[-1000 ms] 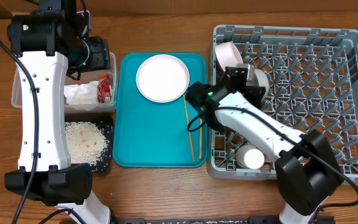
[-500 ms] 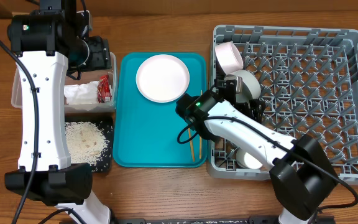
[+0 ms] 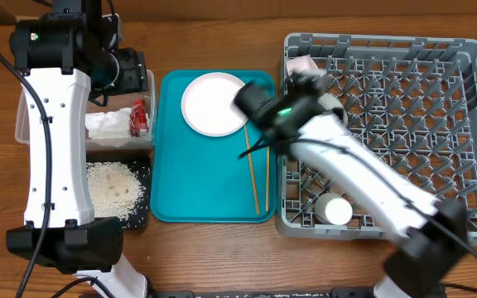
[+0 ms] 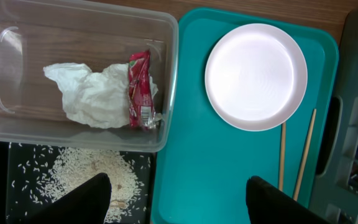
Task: Sort waste into correct bins and load items into the dishwasher
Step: 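Lower the pink bowl into the rack and open the right gripper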
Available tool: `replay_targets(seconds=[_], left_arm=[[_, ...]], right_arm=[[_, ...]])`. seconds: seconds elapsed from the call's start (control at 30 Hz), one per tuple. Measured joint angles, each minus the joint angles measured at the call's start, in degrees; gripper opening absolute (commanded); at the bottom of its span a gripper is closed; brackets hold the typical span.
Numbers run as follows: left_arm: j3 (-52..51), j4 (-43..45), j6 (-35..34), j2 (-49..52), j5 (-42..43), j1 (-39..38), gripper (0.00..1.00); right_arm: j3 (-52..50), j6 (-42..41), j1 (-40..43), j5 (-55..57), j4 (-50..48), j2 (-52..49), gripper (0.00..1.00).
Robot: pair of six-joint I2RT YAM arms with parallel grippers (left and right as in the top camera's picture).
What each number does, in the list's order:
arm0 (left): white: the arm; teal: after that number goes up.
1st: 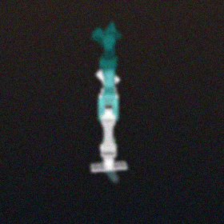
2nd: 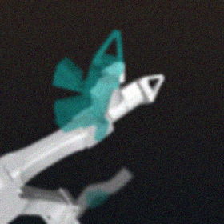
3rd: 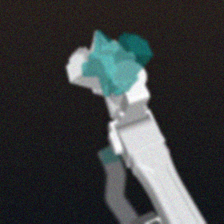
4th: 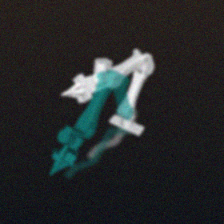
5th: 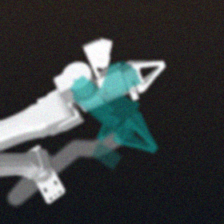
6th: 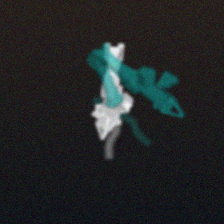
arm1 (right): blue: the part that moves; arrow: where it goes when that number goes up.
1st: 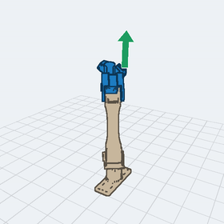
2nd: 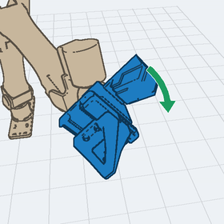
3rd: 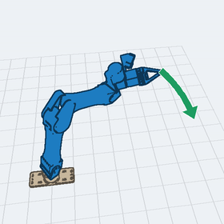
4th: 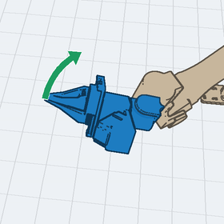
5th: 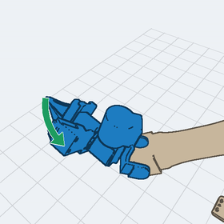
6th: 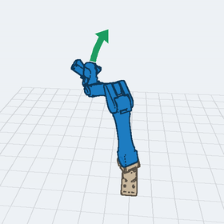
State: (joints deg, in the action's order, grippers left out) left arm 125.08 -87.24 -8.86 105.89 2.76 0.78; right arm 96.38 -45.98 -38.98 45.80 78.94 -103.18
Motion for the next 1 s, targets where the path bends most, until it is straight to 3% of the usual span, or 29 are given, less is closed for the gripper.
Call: replay_targets(seconds=[0.17, 0.3, 0.43, 0.7, 0.87, 1.0], left_arm=[[0.0, -0.07, 0.0, 0.0, -0.02, 0.0, 0.72], [0.0, -0.09, 0.0, 0.0, -0.02, 0.0, 0.72], [0.0, -0.24, 0.0, 0.0, 0.0, 0.0, 0.72], [0.0, -0.63, 0.0, 0.0, 0.0, 0.0, 0.72], [0.0, -0.72, 0.0, 0.0, 0.0, 0.0, 0.73], [0.0, -0.96, 0.0, 0.0, 0.0, 0.0, 0.77]], right_arm=[[1.62, 11.8, 22.56, -19.82, -9.6, 7.37, 0.81], [1.68, 17.42, 32.28, -31.76, -10.23, 5.86, 0.79], [1.42, 20.9, 33.48, -38.53, -10.1, 1.77, 0.73], [0.55, 21.16, 33.75, -41.16, -11.34, -0.17, 0.66], [-4.31, 18.12, 34.71, -42.03, -12.72, -0.17, 0.49], [-8.37, 17.27, 35.3, -44.68, -17.22, -0.24, 0.29]])
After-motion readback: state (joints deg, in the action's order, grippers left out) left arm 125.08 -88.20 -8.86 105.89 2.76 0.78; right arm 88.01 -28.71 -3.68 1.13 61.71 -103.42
